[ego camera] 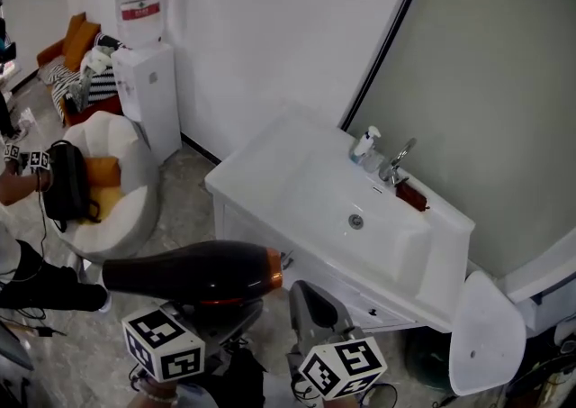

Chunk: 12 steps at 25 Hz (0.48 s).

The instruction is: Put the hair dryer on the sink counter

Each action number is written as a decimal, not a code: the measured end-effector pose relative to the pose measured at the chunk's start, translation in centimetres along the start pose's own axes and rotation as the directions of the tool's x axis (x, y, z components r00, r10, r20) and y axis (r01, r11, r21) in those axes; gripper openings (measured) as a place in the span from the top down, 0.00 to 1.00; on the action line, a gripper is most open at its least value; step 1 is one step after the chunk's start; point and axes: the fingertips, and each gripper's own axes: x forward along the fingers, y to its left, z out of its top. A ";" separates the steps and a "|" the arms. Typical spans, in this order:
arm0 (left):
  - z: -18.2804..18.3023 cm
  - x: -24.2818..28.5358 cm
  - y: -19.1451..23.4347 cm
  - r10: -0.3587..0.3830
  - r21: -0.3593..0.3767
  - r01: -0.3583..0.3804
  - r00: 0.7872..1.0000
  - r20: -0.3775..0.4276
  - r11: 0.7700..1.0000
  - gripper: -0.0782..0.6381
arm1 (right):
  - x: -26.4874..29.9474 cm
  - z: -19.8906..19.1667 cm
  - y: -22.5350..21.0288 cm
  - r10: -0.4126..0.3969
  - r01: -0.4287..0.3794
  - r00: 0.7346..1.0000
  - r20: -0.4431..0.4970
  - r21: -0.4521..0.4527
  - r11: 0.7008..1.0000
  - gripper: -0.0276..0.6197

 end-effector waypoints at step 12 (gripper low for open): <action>3.5 7.5 2.7 0.029 -0.011 -0.029 1.000 0.011 1.000 0.71 | 3.9 2.5 -7.0 0.024 -0.024 1.000 -0.008 0.004 1.000 0.96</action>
